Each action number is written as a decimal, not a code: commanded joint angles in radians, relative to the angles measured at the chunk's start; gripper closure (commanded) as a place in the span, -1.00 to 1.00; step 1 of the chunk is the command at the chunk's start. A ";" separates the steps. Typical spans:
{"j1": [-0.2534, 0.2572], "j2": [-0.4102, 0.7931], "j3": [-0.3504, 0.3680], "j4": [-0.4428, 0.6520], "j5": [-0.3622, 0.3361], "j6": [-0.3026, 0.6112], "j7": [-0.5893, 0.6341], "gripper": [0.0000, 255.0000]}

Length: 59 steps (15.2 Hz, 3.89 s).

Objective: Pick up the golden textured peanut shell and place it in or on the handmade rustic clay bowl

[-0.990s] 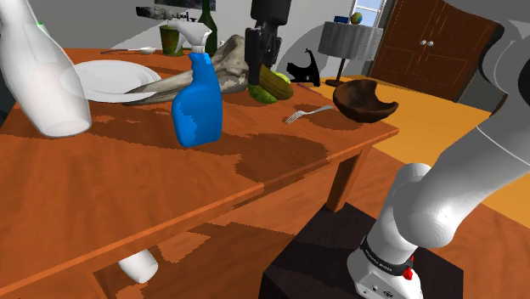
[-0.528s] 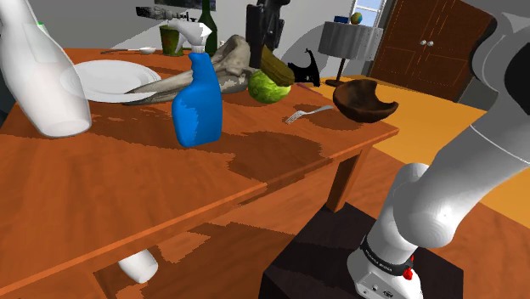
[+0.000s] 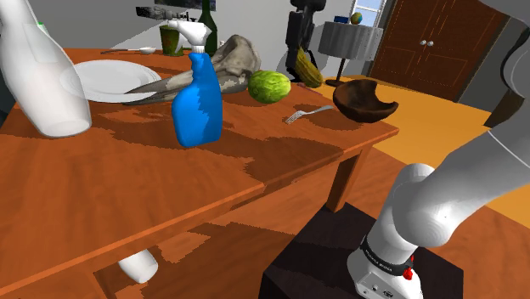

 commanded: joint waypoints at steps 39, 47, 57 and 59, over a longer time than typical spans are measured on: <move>-0.122 -0.241 -0.426 -0.275 -0.278 0.018 -0.536 1.00; -0.122 -0.241 -0.426 -0.275 -0.278 0.018 -0.536 -1.00; -0.103 -0.158 -0.439 -0.076 -0.261 -0.099 -0.557 -1.00; -0.103 -0.158 -0.439 -0.076 -0.261 -0.099 -0.557 -1.00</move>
